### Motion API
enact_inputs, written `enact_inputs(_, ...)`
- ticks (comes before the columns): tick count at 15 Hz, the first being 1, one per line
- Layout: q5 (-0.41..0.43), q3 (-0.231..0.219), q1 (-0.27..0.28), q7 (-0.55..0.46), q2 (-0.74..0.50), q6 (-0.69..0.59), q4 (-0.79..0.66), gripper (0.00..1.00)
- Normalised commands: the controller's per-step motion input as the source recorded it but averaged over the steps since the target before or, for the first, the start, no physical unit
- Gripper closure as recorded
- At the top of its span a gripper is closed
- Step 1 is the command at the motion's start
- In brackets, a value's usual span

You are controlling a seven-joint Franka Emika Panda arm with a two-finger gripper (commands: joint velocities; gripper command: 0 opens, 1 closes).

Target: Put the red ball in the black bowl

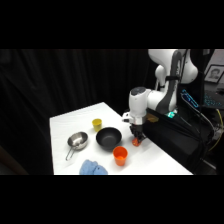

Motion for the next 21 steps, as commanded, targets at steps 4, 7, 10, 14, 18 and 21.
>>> enact_inputs(4, -0.029, 0.011, 0.009, -0.04, -0.26, -0.08, -0.11, 0.96)
enact_inputs(7, 0.03, 0.056, -0.072, -0.16, -0.4, -0.35, -0.08, 0.96)
enact_inputs(10, 0.069, 0.022, -0.086, -0.23, -0.53, -0.52, -0.05, 0.96)
enact_inputs(14, 0.031, -0.099, -0.078, -0.26, -0.52, -0.56, 0.06, 0.96)
enact_inputs(18, -0.099, -0.154, -0.09, -0.18, -0.25, -0.45, 0.25, 0.96)
enact_inputs(21, -0.122, -0.112, -0.089, -0.14, 0.03, -0.27, 0.35, 0.96)
